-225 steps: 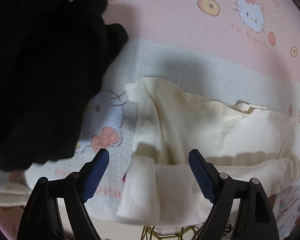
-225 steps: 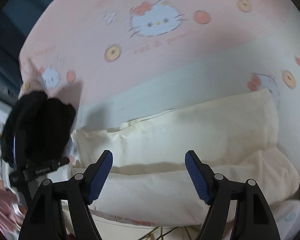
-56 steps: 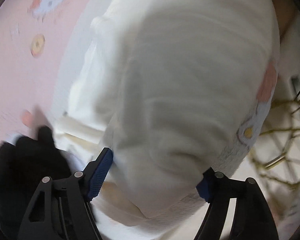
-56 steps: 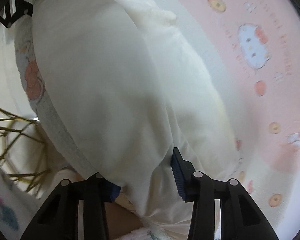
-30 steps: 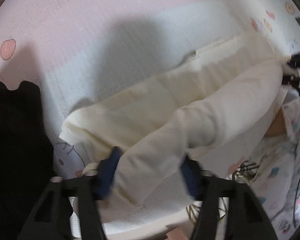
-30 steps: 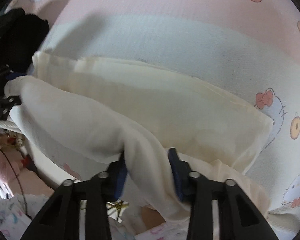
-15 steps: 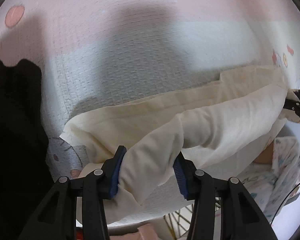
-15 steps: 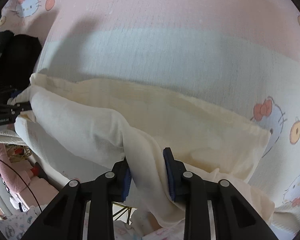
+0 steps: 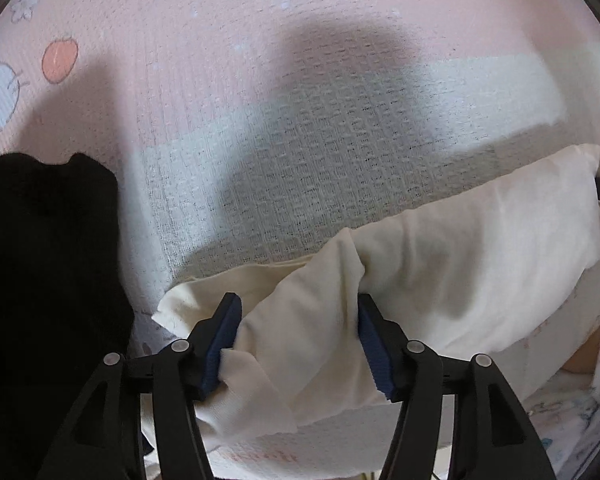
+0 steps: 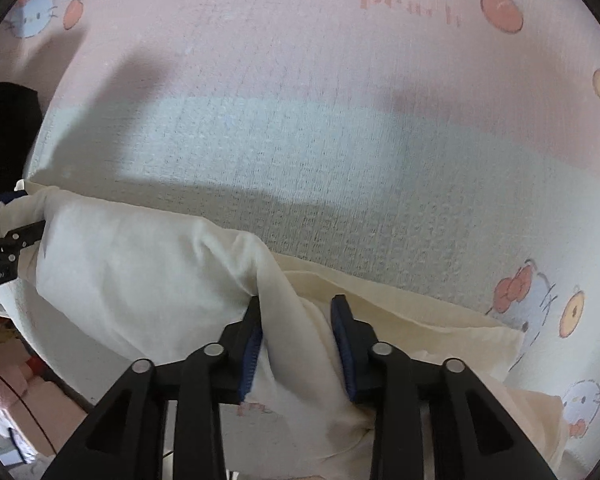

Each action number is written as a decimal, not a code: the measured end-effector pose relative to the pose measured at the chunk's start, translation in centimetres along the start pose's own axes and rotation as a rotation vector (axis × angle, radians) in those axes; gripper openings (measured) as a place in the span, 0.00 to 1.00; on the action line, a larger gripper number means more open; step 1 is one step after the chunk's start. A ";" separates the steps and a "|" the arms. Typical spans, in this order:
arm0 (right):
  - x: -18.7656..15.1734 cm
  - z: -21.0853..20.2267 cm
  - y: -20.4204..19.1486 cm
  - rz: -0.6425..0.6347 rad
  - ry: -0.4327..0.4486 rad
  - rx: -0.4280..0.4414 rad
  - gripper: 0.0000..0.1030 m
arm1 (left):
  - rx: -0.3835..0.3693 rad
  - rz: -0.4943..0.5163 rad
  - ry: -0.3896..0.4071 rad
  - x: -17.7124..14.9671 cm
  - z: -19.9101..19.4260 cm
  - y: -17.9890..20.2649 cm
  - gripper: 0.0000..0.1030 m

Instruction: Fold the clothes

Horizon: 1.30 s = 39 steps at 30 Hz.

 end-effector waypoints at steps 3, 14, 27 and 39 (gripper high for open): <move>-1.1 -2.8 0.4 -0.015 0.107 -0.057 0.56 | -0.139 -0.090 -0.011 -0.5 -1.2 -0.9 0.54; -8.0 -7.2 2.4 0.254 0.404 0.075 0.75 | -0.378 -0.388 0.199 -5.2 -6.4 -5.1 0.61; -19.2 -0.8 8.8 0.533 0.420 0.142 0.75 | -0.396 -0.516 0.271 -7.4 -3.4 -4.3 0.61; -17.9 3.9 10.9 0.587 0.481 0.141 0.74 | -0.323 -0.571 0.281 -3.6 -0.7 -5.1 0.61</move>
Point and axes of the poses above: each gripper's, at about its wrist camera, not at the fingertips, and z roughly the way its jaws point, y to its right, x to its top, the point moved 6 cm from there along z, roughly the way its jaws point
